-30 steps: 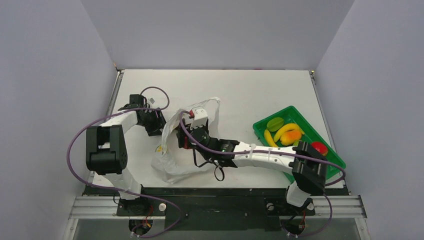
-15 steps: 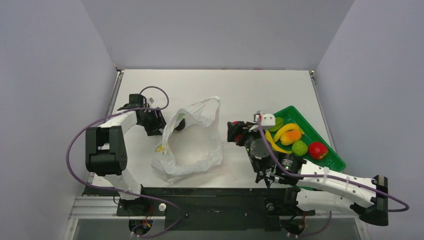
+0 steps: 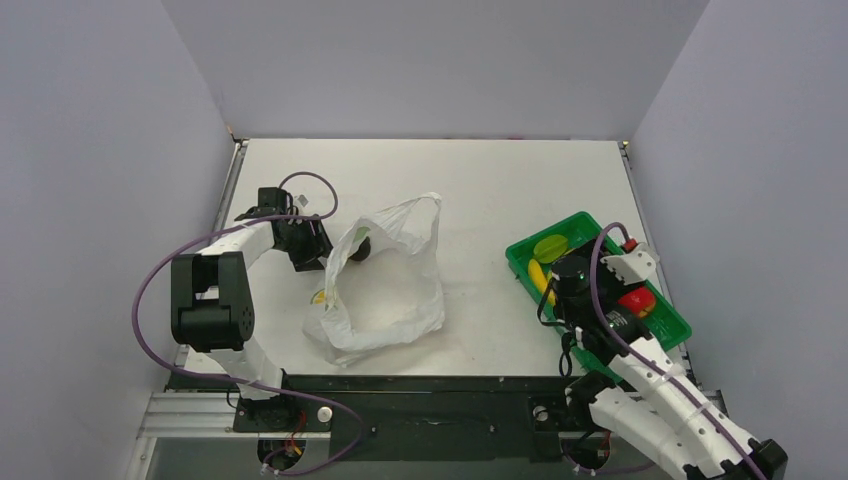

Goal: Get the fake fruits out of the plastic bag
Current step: Place the fake fruit in the bin.

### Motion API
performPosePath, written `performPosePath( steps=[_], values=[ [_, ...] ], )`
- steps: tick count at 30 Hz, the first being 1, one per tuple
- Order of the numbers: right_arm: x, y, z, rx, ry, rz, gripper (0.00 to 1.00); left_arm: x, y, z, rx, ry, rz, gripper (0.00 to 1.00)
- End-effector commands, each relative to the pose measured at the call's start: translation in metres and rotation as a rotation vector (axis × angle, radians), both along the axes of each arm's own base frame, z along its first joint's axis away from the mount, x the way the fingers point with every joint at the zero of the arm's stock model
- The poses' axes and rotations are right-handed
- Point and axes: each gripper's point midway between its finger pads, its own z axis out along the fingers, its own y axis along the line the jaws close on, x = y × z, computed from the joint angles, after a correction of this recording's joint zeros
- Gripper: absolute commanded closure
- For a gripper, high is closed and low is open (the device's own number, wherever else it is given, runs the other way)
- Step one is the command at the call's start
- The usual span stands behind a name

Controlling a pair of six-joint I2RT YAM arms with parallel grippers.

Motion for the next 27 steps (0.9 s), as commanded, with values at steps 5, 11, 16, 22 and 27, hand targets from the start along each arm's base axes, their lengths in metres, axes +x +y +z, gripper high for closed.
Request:
performPosePath(
  steps=[5, 11, 16, 22, 27],
  values=[
    [-0.046, -0.083, -0.078, 0.123, 0.188, -0.403, 1.0, 0.016, 0.0, 0.023, -0.005, -0.081, -0.01, 0.5],
    [-0.067, -0.115, -0.095, 0.156, 0.234, -0.54, 1.0, 0.016, 0.0, 0.023, -0.005, -0.08, -0.01, 0.5],
    [-0.066, -0.124, -0.113, 0.21, 0.306, -0.548, 1.0, 0.017, -0.001, 0.024, -0.01, -0.082, -0.011, 0.5],
    [-0.067, -0.129, -0.135, 0.275, 0.375, -0.55, 0.99, 0.016, -0.001, 0.025, -0.014, -0.083, -0.012, 0.5],
    [-0.071, -0.134, -0.16, 0.35, 0.453, -0.556, 0.93, 0.015, -0.001, 0.026, -0.015, -0.085, -0.012, 0.49]
  ],
)
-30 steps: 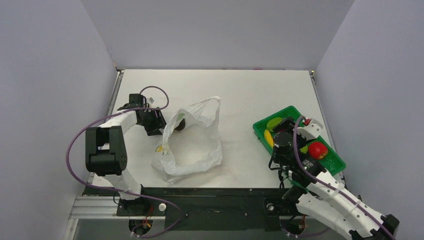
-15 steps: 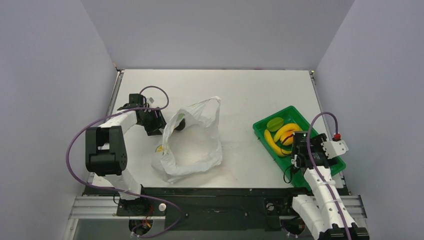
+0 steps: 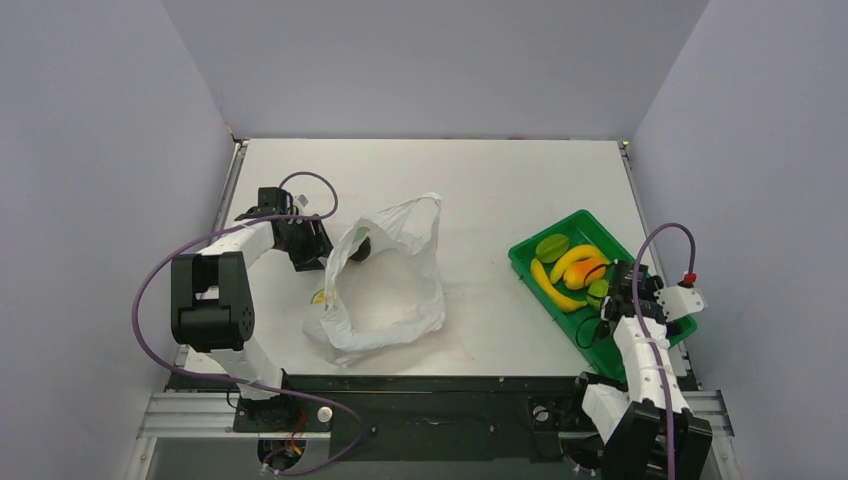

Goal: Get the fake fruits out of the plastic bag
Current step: Place the fake fruit in the bin.

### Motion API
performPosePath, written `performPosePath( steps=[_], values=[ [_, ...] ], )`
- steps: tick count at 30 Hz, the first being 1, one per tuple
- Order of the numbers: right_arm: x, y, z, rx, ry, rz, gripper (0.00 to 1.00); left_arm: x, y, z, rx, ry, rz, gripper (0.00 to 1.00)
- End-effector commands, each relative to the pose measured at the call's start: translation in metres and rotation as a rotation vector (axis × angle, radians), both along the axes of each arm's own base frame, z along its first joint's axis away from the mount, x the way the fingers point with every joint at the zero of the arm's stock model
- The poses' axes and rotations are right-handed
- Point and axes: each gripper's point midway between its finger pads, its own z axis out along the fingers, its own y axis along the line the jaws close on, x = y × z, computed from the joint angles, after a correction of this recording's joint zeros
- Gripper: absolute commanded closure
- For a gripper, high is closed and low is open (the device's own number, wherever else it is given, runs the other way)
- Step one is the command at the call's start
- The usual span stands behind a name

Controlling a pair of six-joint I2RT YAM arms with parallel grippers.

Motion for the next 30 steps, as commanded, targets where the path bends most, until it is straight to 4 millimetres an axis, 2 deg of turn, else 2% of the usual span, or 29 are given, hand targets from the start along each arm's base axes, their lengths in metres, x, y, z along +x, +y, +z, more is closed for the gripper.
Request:
performPosePath(
  steps=[1, 4, 8, 10, 11, 12, 13, 17, 21, 23, 24, 26, 30],
  values=[
    [0.007, 0.002, -0.02, 0.092, 0.019, 0.035, 0.89, 0.015, -0.001, 0.025, -0.014, -0.083, -0.012, 0.49],
    [0.008, 0.003, -0.025, 0.113, 0.026, 0.043, 0.8, 0.015, -0.002, 0.025, -0.018, -0.084, -0.014, 0.49],
    [0.012, 0.007, -0.024, 0.126, 0.011, 0.074, 0.64, 0.015, -0.003, 0.027, -0.023, -0.089, -0.016, 0.47],
    [0.013, 0.006, -0.019, 0.116, -0.002, 0.09, 0.54, 0.015, -0.003, 0.028, -0.023, -0.091, -0.017, 0.47],
    [0.014, 0.006, -0.014, 0.103, -0.015, 0.096, 0.44, 0.015, -0.003, 0.028, -0.023, -0.094, -0.016, 0.47],
    [0.012, 0.004, -0.012, 0.094, -0.016, 0.095, 0.4, 0.016, -0.003, 0.029, -0.023, -0.096, -0.018, 0.46],
    [0.012, 0.003, -0.006, 0.079, -0.031, 0.098, 0.31, 0.015, -0.003, 0.029, -0.024, -0.097, -0.019, 0.46],
    [0.011, 0.003, 0.006, 0.053, -0.056, 0.108, 0.12, 0.015, -0.002, 0.028, -0.016, -0.097, -0.015, 0.46],
    [0.012, 0.004, 0.017, 0.037, -0.066, 0.12, 0.09, 0.015, 0.0, 0.028, -0.01, -0.096, -0.012, 0.46],
    [0.015, 0.007, 0.03, 0.013, -0.082, 0.144, 0.08, 0.015, 0.0, 0.027, -0.006, -0.095, -0.011, 0.46],
    [0.018, 0.008, 0.042, -0.01, -0.115, 0.153, 0.09, 0.016, 0.0, 0.028, -0.005, -0.098, -0.01, 0.46],
    [0.028, 0.019, 0.064, -0.047, -0.181, 0.217, 0.1, 0.016, 0.001, 0.028, 0.0, -0.101, -0.009, 0.46],
    [0.058, 0.061, 0.112, -0.103, -0.317, 0.452, 0.1, 0.017, 0.005, 0.03, 0.015, -0.109, -0.001, 0.46]
  ],
)
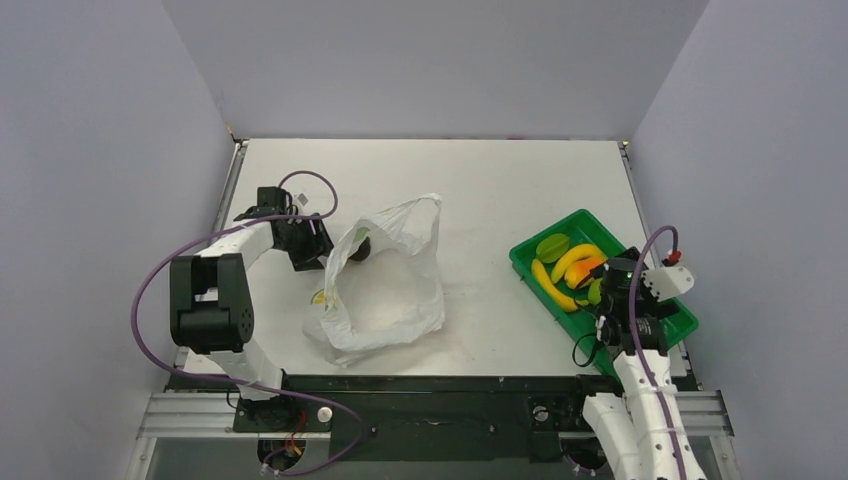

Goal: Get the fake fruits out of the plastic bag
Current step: Place the fake fruit in the bin, then take out the fake fruit from the plastic bag.

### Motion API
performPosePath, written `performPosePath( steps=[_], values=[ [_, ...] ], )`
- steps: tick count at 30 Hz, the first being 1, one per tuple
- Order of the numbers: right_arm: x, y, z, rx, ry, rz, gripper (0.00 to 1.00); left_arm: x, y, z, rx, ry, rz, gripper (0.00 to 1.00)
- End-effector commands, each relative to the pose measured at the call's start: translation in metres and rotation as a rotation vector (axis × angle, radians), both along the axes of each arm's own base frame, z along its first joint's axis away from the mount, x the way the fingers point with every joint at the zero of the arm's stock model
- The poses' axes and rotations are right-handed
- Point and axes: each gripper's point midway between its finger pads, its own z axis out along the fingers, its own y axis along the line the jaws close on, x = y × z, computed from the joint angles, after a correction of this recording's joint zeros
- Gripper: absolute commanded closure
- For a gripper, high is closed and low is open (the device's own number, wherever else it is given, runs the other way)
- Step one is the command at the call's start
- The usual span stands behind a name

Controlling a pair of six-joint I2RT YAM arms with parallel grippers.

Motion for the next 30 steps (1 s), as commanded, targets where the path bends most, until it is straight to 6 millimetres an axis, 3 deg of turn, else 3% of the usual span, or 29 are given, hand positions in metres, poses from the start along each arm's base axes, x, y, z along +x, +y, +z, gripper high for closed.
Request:
performPosePath(
  steps=[1, 4, 7, 9, 12, 13, 14, 15, 18, 21, 22, 23, 24, 25, 26, 27, 28, 29, 30],
  values=[
    [0.033, 0.038, 0.07, -0.08, -0.192, 0.209, 0.11, 0.017, 0.008, 0.026, 0.03, -0.102, 0.006, 0.46],
    [0.056, 0.085, 0.094, -0.082, -0.255, 0.449, 0.11, 0.018, 0.012, 0.028, 0.045, -0.11, 0.016, 0.45],
    [0.071, 0.16, 0.106, -0.002, -0.352, 0.778, 0.11, 0.019, 0.016, 0.03, 0.05, -0.12, 0.024, 0.46],
    [0.07, 0.205, 0.106, 0.058, -0.398, 0.948, 0.13, 0.02, 0.018, 0.031, 0.049, -0.122, 0.032, 0.46],
    [0.051, 0.279, 0.098, 0.133, -0.418, 1.19, 0.19, 0.022, 0.02, 0.037, 0.042, -0.13, 0.046, 0.46],
    [0.048, 0.295, 0.104, 0.143, -0.456, 1.233, 0.21, 0.024, 0.021, 0.041, 0.039, -0.135, 0.05, 0.46],
    [0.034, 0.322, 0.095, 0.153, -0.431, 1.322, 0.22, 0.024, 0.019, 0.044, 0.029, -0.137, 0.053, 0.46],
    [0.033, 0.338, 0.091, 0.151, -0.426, 1.35, 0.24, 0.028, 0.019, 0.049, 0.025, -0.15, 0.055, 0.46],
    [0.003, 0.394, 0.086, 0.161, -0.435, 1.496, 0.28, 0.038, 0.017, 0.057, -0.003, -0.171, 0.084, 0.46],
    [0.002, 0.435, 0.079, 0.144, -0.423, 1.537, 0.38, 0.052, 0.009, 0.059, -0.057, -0.165, 0.087, 0.47],
    [0.003, 0.448, 0.089, 0.159, -0.451, 1.549, 0.42, 0.056, 0.006, 0.059, -0.074, -0.168, 0.086, 0.47],
    [0.005, 0.458, 0.074, 0.147, -0.41, 1.56, 0.49, 0.061, 0.001, 0.058, -0.098, -0.162, 0.075, 0.47],
    [0.01, 0.469, 0.085, 0.153, -0.437, 1.557, 0.51, 0.064, -0.004, 0.058, -0.108, -0.16, 0.063, 0.47],
    [0.014, 0.478, 0.068, 0.123, -0.396, 1.57, 0.53, 0.07, -0.007, 0.057, -0.12, -0.154, 0.05, 0.47],
    [0.019, 0.488, 0.078, 0.115, -0.418, 1.569, 0.53, 0.072, -0.013, 0.055, -0.124, -0.145, 0.036, 0.47],
    [0.024, 0.495, 0.062, 0.078, -0.377, 1.576, 0.52, 0.078, -0.016, 0.054, -0.13, -0.146, 0.024, 0.47],
    [0.031, 0.502, 0.071, 0.065, -0.399, 1.555, 0.52, 0.083, -0.021, 0.059, -0.135, -0.156, 0.005, 0.47],
    [0.036, 0.508, 0.056, 0.032, -0.366, 1.559, 0.52, 0.084, -0.025, 0.054, -0.143, -0.144, -0.015, 0.47],
    [0.044, 0.516, 0.065, 0.019, -0.385, 1.544, 0.52, 0.089, -0.029, 0.058, -0.144, -0.15, -0.032, 0.47]
  ],
)
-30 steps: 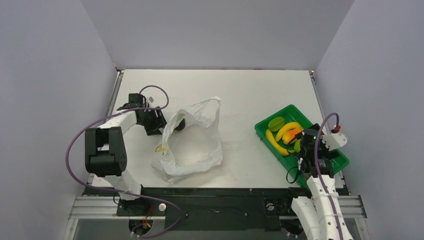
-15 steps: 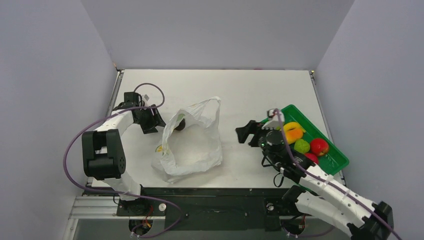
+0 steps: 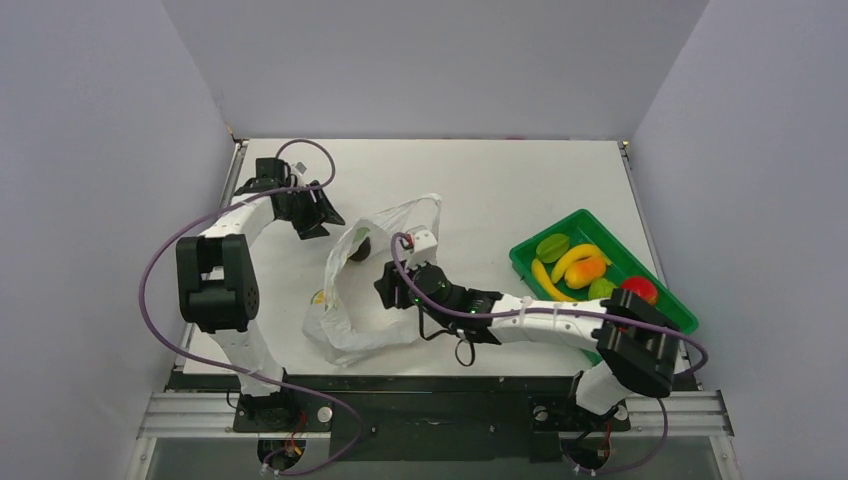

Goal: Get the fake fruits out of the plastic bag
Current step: Take out the fake fruit from the plastic bag.

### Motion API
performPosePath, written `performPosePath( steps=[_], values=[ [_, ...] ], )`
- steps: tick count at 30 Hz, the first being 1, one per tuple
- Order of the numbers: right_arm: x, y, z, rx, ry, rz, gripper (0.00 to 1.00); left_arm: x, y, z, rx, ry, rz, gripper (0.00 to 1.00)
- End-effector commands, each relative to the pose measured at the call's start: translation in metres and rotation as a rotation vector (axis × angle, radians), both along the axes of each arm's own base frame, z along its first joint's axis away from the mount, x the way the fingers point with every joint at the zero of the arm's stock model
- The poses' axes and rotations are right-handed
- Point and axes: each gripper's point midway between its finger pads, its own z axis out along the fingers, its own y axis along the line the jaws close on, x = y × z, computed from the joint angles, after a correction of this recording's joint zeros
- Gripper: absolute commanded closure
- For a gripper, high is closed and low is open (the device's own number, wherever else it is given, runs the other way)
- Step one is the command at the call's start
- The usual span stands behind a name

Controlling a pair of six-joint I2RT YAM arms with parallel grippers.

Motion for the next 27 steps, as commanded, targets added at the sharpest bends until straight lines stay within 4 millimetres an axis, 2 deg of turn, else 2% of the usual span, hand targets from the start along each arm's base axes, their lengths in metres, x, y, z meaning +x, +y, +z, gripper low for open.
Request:
performPosePath(
  steps=[1, 2, 3, 4, 6, 8, 9, 10, 11, 12, 21, 24, 27],
  values=[
    [0.035, 0.039, 0.027, 0.03, -0.131, -0.058, 0.52, 0.022, -0.023, 0.01, -0.049, -0.032, -0.092, 0.48],
    [0.041, 0.047, 0.033, 0.038, -0.14, -0.068, 0.52, 0.023, -0.035, 0.008, -0.044, -0.029, -0.125, 0.48],
    [0.048, 0.05, 0.018, 0.003, -0.134, -0.093, 0.52, 0.022, -0.038, 0.006, -0.039, -0.02, -0.139, 0.48],
    [0.053, 0.057, 0.022, 0.015, -0.141, -0.103, 0.52, 0.024, -0.043, 0.003, -0.041, -0.017, -0.154, 0.48],
    [0.066, 0.062, -0.001, -0.029, -0.131, -0.157, 0.51, 0.025, -0.048, 0.001, -0.05, -0.009, -0.18, 0.48],
    [0.076, 0.064, -0.011, -0.047, -0.127, -0.215, 0.51, 0.025, -0.051, -0.001, -0.059, -0.008, -0.198, 0.48],
    [0.082, 0.064, -0.009, -0.049, -0.134, -0.248, 0.5, 0.026, -0.052, -0.002, -0.063, -0.01, -0.202, 0.48],
    [0.084, 0.065, -0.021, -0.068, -0.127, -0.261, 0.5, 0.025, -0.054, -0.004, -0.077, -0.007, -0.212, 0.48],
    [0.089, 0.067, -0.019, -0.065, -0.132, -0.278, 0.5, 0.026, -0.056, -0.005, -0.086, -0.01, -0.217, 0.48],
    [0.091, 0.068, -0.028, -0.083, -0.126, -0.285, 0.5, 0.025, -0.058, -0.008, -0.103, 0.0, -0.224, 0.49],
    [0.119, 0.075, -0.045, -0.099, -0.098, -0.342, 0.48, 0.01, -0.079, -0.037, -0.164, 0.062, -0.273, 0.5],
    [0.131, 0.072, -0.056, -0.107, -0.071, -0.367, 0.44, 0.006, -0.084, -0.036, -0.2, 0.067, -0.285, 0.5],
    [0.142, 0.067, -0.066, -0.111, -0.058, -0.38, 0.32, -0.001, -0.09, -0.036, -0.249, 0.084, -0.304, 0.5]
  ],
)
